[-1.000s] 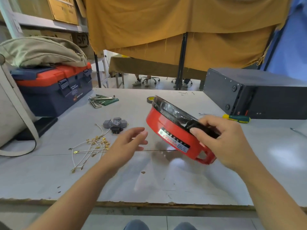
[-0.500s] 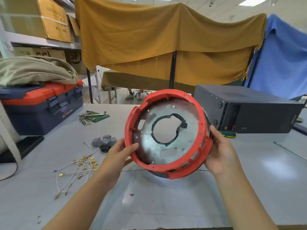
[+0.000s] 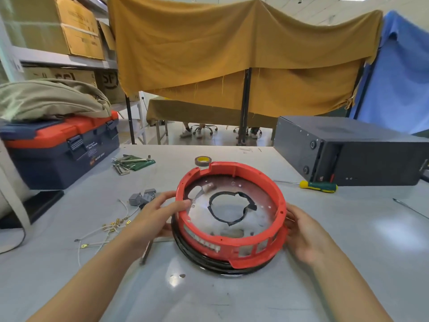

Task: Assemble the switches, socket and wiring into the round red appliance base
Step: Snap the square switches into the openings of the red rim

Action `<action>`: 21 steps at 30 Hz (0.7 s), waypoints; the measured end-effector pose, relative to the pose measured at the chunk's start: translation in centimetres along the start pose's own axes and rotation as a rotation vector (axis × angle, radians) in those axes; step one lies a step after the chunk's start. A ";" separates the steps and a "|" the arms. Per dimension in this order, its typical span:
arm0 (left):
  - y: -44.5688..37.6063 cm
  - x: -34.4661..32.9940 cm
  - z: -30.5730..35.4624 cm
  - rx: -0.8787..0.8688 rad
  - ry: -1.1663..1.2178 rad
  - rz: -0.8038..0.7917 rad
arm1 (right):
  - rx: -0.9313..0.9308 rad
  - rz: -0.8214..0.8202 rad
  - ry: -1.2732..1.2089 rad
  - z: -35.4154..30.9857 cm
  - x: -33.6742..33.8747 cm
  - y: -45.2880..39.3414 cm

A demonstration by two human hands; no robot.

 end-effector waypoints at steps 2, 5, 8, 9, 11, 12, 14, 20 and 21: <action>-0.3 0.2 0.0 0.022 -0.078 -0.018 | 0.055 -0.007 0.108 -0.3 0.2 0.1; -0.5 -0.1 -0.2 0.056 -0.156 -0.082 | 0.133 -0.059 0.222 -0.8 -0.2 0.4; -0.7 -0.8 -0.6 0.070 -0.199 -0.144 | 0.206 -0.091 0.252 -1.3 -0.9 0.6; -0.8 -0.9 -0.7 0.069 -0.206 -0.158 | 0.214 -0.091 0.263 -1.4 -1.0 0.6; -1.1 -1.2 -0.9 0.062 -0.182 -0.173 | 0.228 -0.091 0.305 -1.6 -1.2 0.6; -1.1 -1.2 -0.9 0.053 -0.163 -0.174 | 0.234 -0.091 0.329 -1.7 -1.2 0.5; -1.1 -1.2 -1.0 0.041 -0.138 -0.167 | 0.241 -0.093 0.367 -1.8 -1.3 0.3; -1.4 -1.2 -1.6 0.037 -0.079 -0.170 | 0.231 -0.091 0.391 -1.5 -1.3 -0.7; -1.6 -1.2 -1.5 0.028 -0.073 -0.160 | 0.236 -0.089 0.399 -1.5 -1.3 -0.8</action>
Point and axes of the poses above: each hand's wrist, its own y-axis away from the middle knuckle, its own x-axis out of the back of the hand, z = x × y, the point moved 8 cm from there along -y, towards the middle knuckle
